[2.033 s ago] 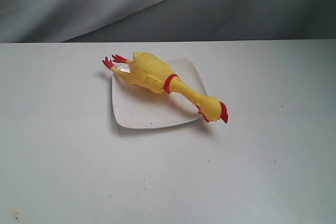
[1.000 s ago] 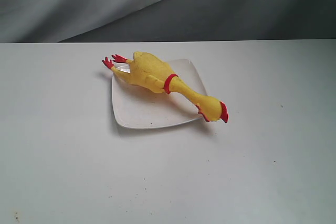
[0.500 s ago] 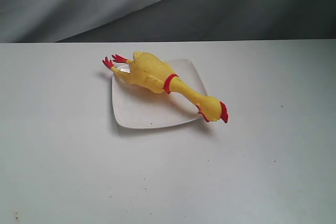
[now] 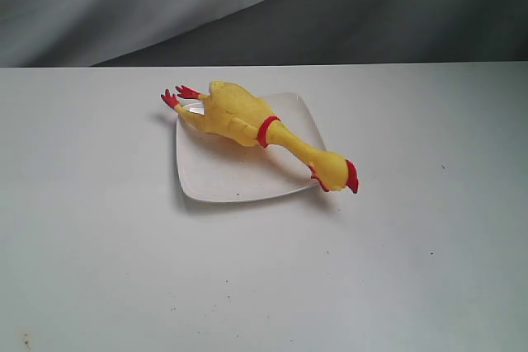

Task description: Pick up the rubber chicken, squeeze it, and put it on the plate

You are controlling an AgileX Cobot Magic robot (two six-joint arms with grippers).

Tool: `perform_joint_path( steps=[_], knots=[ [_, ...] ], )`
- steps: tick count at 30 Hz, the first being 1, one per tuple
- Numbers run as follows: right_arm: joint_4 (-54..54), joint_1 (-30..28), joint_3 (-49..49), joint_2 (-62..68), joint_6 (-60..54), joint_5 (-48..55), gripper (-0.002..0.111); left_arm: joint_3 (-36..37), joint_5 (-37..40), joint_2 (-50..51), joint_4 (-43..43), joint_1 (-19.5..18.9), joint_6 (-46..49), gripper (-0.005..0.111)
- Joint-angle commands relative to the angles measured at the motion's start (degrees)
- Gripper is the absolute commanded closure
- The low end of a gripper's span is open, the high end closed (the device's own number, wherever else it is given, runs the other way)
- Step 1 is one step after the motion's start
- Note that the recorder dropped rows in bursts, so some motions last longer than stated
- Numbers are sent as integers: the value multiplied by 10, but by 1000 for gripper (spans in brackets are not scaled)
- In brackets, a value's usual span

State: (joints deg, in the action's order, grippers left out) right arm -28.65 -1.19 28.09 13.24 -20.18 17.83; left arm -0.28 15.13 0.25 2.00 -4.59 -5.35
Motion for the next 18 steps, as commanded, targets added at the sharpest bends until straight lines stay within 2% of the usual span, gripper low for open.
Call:
perform_joint_path(
  steps=[1, 9, 18],
  knots=[
    [4, -16, -90, -36, 70, -48, 108, 3, 1, -2, 1, -1, -2, 107],
    [61, -16, -214, -93, 72, -59, 108, 3, 1, -2, 1, -1, -2, 107],
    [49, -16, -281, -132, 72, -59, 108, 3, 1, -2, 1, -1, -2, 107]
  ],
)
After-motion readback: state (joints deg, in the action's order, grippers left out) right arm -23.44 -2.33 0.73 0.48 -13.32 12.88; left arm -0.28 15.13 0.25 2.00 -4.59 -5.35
